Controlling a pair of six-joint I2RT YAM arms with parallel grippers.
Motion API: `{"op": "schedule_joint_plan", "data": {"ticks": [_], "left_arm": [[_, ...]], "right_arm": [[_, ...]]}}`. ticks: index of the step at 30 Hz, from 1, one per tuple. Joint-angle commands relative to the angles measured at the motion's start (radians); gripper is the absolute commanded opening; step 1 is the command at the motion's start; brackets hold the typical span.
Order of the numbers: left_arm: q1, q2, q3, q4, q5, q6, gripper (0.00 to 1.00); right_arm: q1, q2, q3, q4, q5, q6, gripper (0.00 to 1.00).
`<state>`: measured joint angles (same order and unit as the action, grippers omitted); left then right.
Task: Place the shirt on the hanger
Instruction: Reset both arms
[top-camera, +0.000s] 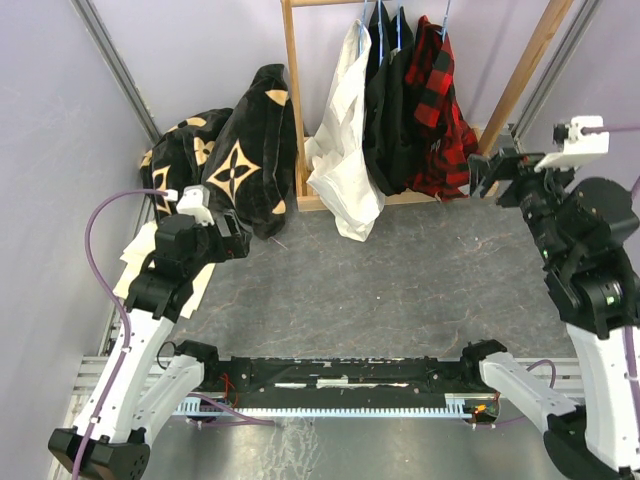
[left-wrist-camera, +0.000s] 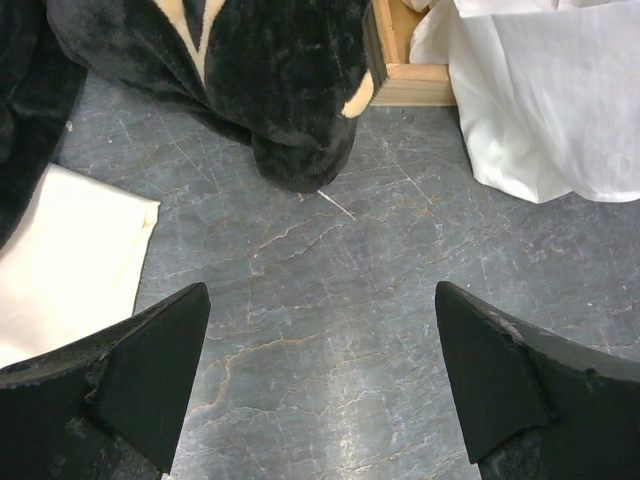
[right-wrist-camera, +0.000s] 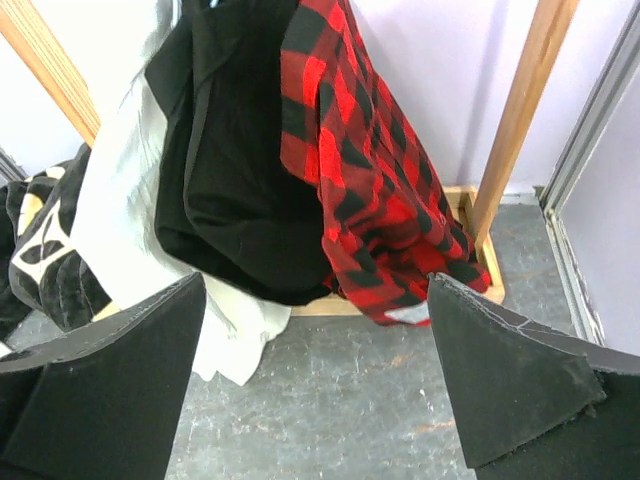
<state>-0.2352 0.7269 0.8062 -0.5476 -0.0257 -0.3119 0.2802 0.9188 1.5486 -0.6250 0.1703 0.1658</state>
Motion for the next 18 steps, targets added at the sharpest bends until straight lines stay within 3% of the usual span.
{"op": "schedule_joint_plan", "data": {"ticks": [1,8,13,18], "left_arm": [[-0.009,-0.019,0.066,-0.02,-0.026,0.055,0.99],[-0.083,-0.064,0.035,-0.027,-0.016,0.064,0.99],[-0.084,-0.039,0.057,-0.059,-0.065,0.03,0.99],[-0.084,-0.069,0.024,-0.051,-0.101,-0.036,0.99]], "right_arm": [[-0.001,-0.082,-0.125,-0.063,0.027,0.055,0.99],[-0.001,-0.22,-0.249,-0.19,0.051,-0.026,0.99],[-0.001,-0.303,-0.299,-0.259,0.066,0.041,0.99],[-0.001,-0.402,-0.443,-0.237,-0.043,0.131,0.99]]}}
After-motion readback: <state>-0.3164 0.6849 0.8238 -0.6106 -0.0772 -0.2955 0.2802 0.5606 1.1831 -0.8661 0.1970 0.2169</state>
